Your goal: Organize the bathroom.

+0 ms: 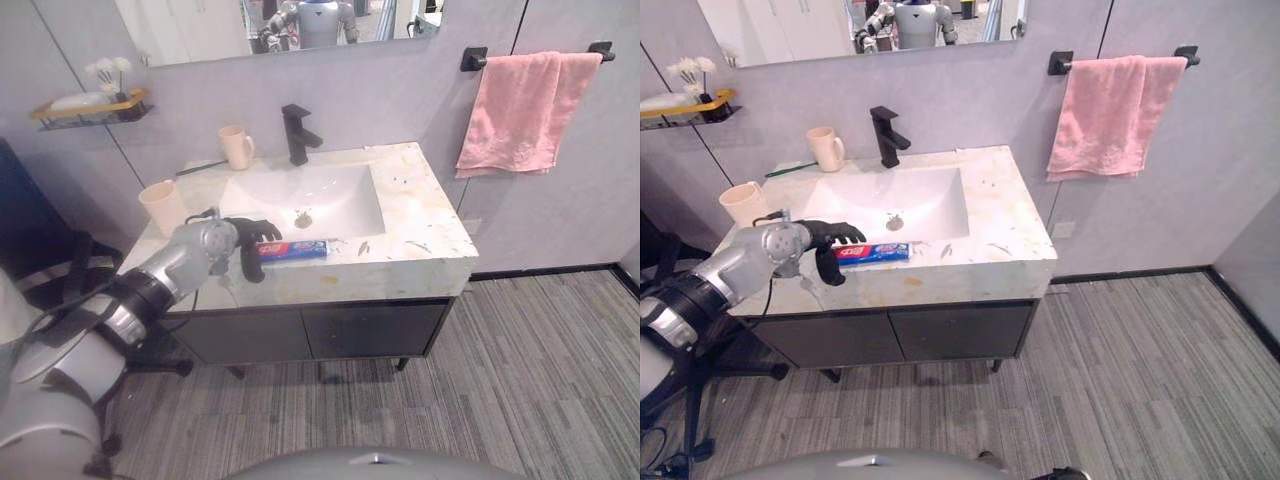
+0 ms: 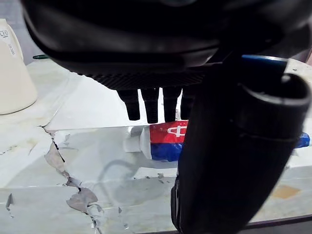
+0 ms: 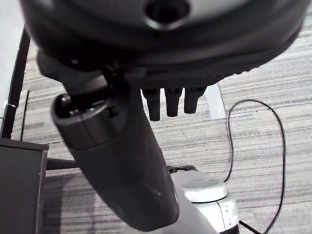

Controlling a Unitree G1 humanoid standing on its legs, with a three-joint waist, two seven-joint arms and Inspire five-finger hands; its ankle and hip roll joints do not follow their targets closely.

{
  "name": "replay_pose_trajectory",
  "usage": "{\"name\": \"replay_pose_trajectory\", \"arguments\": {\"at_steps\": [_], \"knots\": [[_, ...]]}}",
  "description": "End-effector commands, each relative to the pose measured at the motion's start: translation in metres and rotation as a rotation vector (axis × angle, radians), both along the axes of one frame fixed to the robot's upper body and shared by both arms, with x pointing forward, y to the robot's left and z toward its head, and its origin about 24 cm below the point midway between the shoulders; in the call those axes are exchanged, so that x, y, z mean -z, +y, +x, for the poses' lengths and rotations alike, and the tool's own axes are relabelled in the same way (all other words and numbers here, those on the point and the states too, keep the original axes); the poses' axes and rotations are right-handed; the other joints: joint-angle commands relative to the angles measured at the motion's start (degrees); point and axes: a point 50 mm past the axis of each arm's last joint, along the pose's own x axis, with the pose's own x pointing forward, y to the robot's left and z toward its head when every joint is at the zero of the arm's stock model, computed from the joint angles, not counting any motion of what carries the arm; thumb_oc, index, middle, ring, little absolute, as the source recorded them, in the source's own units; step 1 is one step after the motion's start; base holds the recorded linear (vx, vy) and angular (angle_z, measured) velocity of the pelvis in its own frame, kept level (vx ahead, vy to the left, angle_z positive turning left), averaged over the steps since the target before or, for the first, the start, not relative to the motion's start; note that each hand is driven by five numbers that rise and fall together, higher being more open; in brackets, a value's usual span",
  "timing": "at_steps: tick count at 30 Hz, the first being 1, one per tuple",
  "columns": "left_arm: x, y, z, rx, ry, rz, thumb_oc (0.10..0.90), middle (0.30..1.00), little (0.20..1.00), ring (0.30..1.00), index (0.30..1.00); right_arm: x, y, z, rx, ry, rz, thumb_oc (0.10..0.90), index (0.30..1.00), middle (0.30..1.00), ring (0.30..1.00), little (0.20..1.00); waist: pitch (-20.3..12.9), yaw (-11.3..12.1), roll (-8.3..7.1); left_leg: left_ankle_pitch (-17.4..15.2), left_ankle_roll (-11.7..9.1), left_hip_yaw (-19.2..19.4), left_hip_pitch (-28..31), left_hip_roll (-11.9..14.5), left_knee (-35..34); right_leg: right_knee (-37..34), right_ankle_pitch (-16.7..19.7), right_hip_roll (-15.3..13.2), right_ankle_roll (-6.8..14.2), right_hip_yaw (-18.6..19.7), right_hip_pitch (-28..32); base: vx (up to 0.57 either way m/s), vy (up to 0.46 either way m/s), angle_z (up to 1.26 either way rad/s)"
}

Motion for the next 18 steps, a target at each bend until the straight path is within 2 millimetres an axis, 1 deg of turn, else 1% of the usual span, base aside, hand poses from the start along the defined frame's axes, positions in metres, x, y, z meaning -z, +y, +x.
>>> {"name": "replay_pose_trajectory", "arguments": {"at_steps": [1,2,3,7,10,15,16,17,18], "knots": [[-0.072,0.020,0.024,-0.073,-0.309,0.045,0.425,0.338,0.338,0.338,0.338,-0.005,-0.010,0.015,0.025,-0.050,-0.048,0.800,0.900,0.900,0.900,0.900,1.0,0.1,-0.24,-2.7,2.4,-3.9,1.0,-0.6,0.2,0.1,-1.5,0.9,0.6,2.3,2.5,0.00,0.000,0.00],[-0.071,0.021,0.024,-0.072,-0.307,0.046,0.425,0.338,0.338,0.338,0.338,-0.005,-0.010,0.014,0.027,-0.050,-0.049,0.800,0.900,0.900,0.900,0.900,0.9,0.1,-0.23,-2.7,2.4,-3.9,1.0,-0.6,0.2,0.1,-1.5,0.9,0.6,2.3,2.5,0.00,0.000,0.00],[-0.067,0.020,0.023,-0.063,-0.294,0.057,0.400,0.300,0.300,0.300,0.300,-0.005,-0.010,0.014,0.044,-0.053,-0.045,0.800,0.900,0.900,0.900,0.900,0.9,0.0,-0.25,-2.7,2.4,-3.8,1.0,-0.6,0.2,0.1,-1.5,1.0,0.6,2.4,2.4,0.00,0.000,0.00],[-0.063,0.017,0.022,-0.053,-0.295,0.074,0.400,0.300,0.300,0.300,0.300,-0.005,-0.011,0.015,0.080,-0.062,-0.047,0.800,0.900,0.900,0.900,0.900,1.0,-0.1,-0.30,-2.7,2.5,-3.7,1.1,-0.6,0.2,0.1,-1.5,1.0,0.6,2.6,2.4,0.00,0.000,0.00],[-0.058,0.014,0.022,-0.041,-0.307,0.106,0.400,0.300,0.300,0.300,0.300,-0.006,-0.013,0.014,0.139,-0.076,-0.047,0.800,0.900,0.900,0.900,0.900,1.0,-0.3,-0.33,-2.8,2.5,-3.5,1.2,-0.5,0.2,0.1,-1.5,1.0,0.6,2.7,2.4,0.00,0.000,0.00],[-0.054,0.012,0.021,-0.036,-0.338,0.118,0.400,0.300,0.300,0.300,0.300,-0.006,-0.015,0.013,0.175,-0.090,-0.054,0.800,0.900,0.900,0.900,0.900,1.0,-0.5,-0.47,-2.9,2.5,-3.4,1.2,-0.5,0.2,0.1,-1.5,1.0,0.6,2.9,2.4,0.00,0.000,0.00],[-0.053,0.010,0.021,-0.051,-0.377,0.076,0.400,0.300,0.300,0.300,0.300,-0.007,-0.016,0.015,0.212,-0.117,-0.061,0.800,0.900,0.900,0.900,0.900,1.1,-0.5,-0.65,-2.8,2.5,-3.5,1.2,-0.5,0.2,0.1,-1.4,1.1,0.6,2.9,2.4,0.00,0.000,0.00],[-0.052,0.010,0.020,-0.060,-0.376,0.044,0.400,0.300,0.300,0.300,0.300,-0.008,-0.018,0.016,0.236,-0.135,-0.063,0.800,0.900,0.900,0.900,0.900,1.1,-0.5,-0.75,-2.8,2.5,-3.5,1.2,-0.5,0.2,0.1,-1.4,1.1,0.6,2.9,2.4,0.00,0.000,0.00],[-0.050,0.010,0.020,-0.084,-0.370,-0.029,0.400,0.300,0.300,0.300,0.300,-0.009,-0.020,0.019,0.275,-0.167,-0.065,0.800,0.900,0.900,0.900,0.900,1.1,-0.5,-0.87,-2.8,2.5,-3.5,1.2,-0.5,0.2,0.1,-1.4,1.1,0.6,2.9,2.4,0.00,0.000,0.00]]}}
